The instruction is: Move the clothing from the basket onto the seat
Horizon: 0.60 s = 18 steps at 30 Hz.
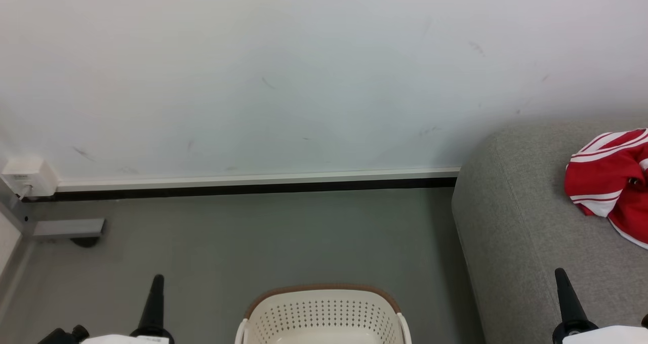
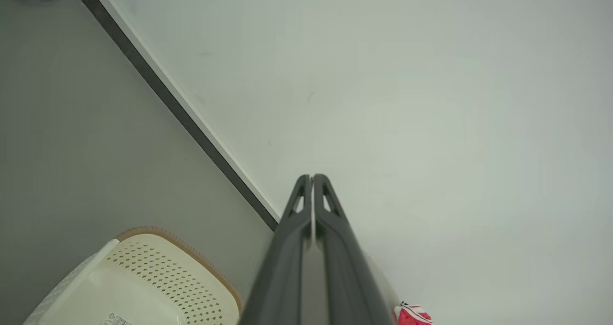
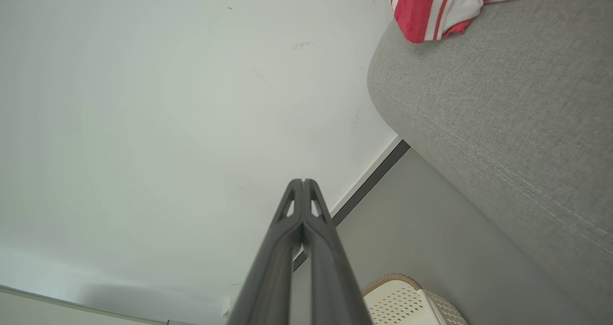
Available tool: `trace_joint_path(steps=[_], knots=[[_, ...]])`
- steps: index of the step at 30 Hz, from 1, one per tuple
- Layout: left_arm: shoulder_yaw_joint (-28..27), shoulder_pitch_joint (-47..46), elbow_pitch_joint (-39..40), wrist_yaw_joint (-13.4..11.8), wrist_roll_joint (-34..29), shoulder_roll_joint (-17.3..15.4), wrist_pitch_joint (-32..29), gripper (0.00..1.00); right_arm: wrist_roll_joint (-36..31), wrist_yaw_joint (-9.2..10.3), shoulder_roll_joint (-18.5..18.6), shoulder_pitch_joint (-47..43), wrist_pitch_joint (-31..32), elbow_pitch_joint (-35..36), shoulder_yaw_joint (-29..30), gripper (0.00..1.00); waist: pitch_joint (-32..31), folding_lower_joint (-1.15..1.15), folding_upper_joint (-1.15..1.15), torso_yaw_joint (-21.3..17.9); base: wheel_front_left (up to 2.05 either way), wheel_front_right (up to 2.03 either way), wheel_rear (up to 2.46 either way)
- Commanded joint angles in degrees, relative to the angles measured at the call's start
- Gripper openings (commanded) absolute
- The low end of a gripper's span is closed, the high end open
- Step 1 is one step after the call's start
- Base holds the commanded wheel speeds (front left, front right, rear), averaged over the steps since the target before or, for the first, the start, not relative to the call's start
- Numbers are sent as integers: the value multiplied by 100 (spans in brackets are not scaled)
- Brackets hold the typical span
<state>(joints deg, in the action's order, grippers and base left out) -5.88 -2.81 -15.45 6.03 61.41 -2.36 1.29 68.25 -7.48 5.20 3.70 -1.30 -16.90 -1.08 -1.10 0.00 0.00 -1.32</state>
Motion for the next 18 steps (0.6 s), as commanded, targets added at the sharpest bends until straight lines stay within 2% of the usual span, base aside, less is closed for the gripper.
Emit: trace_joint_path(steps=[1, 18], knots=[[-32, -114, 77, 42, 219, -48, -56, 0, 179, -1, -9, 153, 50, 76, 83, 0, 4, 0, 0, 5, 0, 0, 0], [-46, -204, 99, 76, 1138, -56, -287, 0, 894, -1, -71, 192, 286, 154, 299, 0, 37, 0, 0, 38, 0, 0, 0]])
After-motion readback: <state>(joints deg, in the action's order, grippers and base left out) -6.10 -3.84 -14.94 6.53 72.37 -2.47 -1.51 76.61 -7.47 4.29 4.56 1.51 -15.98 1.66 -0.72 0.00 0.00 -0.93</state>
